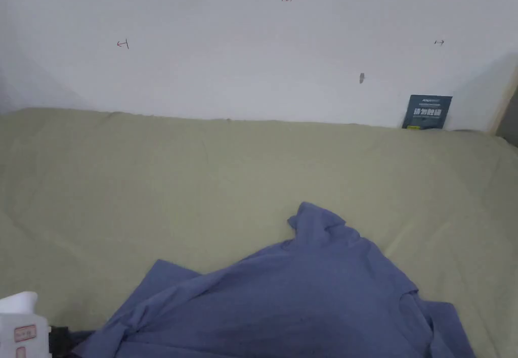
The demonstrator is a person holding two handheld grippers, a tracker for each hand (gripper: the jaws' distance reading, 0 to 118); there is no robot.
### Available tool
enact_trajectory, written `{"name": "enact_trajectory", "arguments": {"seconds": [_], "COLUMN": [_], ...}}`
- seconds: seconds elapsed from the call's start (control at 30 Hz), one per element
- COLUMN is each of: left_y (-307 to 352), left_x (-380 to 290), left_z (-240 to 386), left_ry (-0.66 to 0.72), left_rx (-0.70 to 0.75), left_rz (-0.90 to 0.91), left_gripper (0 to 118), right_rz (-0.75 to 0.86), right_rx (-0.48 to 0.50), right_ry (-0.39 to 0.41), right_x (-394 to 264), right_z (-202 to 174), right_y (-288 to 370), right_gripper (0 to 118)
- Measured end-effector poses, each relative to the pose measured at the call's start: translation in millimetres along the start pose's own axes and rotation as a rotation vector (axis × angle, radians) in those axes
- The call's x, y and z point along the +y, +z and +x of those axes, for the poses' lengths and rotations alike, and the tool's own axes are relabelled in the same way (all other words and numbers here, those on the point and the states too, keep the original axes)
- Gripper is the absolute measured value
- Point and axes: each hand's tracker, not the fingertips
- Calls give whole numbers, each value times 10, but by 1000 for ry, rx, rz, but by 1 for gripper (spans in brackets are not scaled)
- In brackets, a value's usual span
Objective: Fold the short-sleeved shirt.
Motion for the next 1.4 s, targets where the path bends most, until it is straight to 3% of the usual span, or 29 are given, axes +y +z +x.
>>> {"name": "enact_trajectory", "arguments": {"seconds": [0.07,0.1,0.13,0.17,0.2,0.23,0.27,0.3,0.33,0.43,0.47,0.53,0.6,0.63,0.67,0.7,0.73,0.77,0.87,1.3,1.33,1.4], "left_y": [-93,-113,-122,-114,-120,-108,-96,-19,-132,-61,420,721,943,992,1029,1057,1030,1018,1033,655,617,478], "left_x": [4,5,-2,-11,-27,-31,-39,-115,-117,-290,-198,-352,-573,-678,-790,-880,-939,-1007,-1076,-1030,-978,-860], "left_z": [-23,-22,-21,-25,-44,-53,-55,-29,-151,-181,-25,63,179,209,225,236,241,236,223,31,24,51], "left_ry": [6,11,9,9,4,-12,-31,-5,-71,-116,-127,-160,-175,-187,-197,-218,-229,-225,-254,-234,-223,-205], "left_rx": [5,2,2,-9,-29,-4,36,30,64,64,55,14,-23,-44,-67,-83,-79,-65,-70,-29,-48,-46], "left_rz": [-11,-14,-17,-12,-5,0,-1,26,52,99,131,180,233,245,239,217,219,246,210,175,184,164], "left_gripper": [0,1,15,23,23,84,118,115,111,111,111,109,104,91,64,18,0,0,0,0,20,113], "right_rz": [-7,-10,-20,-26,-24,-22,-5,61,61,112,142,204,243,243,263,292,304,317,271,242,239,236], "right_rx": [-19,-17,-20,-56,-79,-62,-67,-95,-88,-66,-54,-50,16,16,11,-16,-51,-102,-7,-3,0,3], "right_ry": [1,0,-1,-3,-4,-5,-9,-5,8,69,104,104,104,115,136,160,181,192,154,180,181,180], "right_x": [2,-5,5,2,1,-13,-24,-13,-12,-28,-64,-178,-340,-426,-528,-622,-703,-768,-956,-952,-942,-946], "right_z": [-16,-19,-28,-45,-48,-53,-85,-135,-190,-445,-556,-734,-889,-952,-1027,-1081,-1128,-1165,-1225,-1257,-1264,-1288], "right_y": [-59,-78,-88,-78,-66,-35,23,120,179,438,534,700,807,827,848,866,869,844,843,768,762,752], "right_gripper": [5,23,45,59,74,109,118,116,116,117,117,117,113,103,79,20,0,0,0,0,0,0]}}
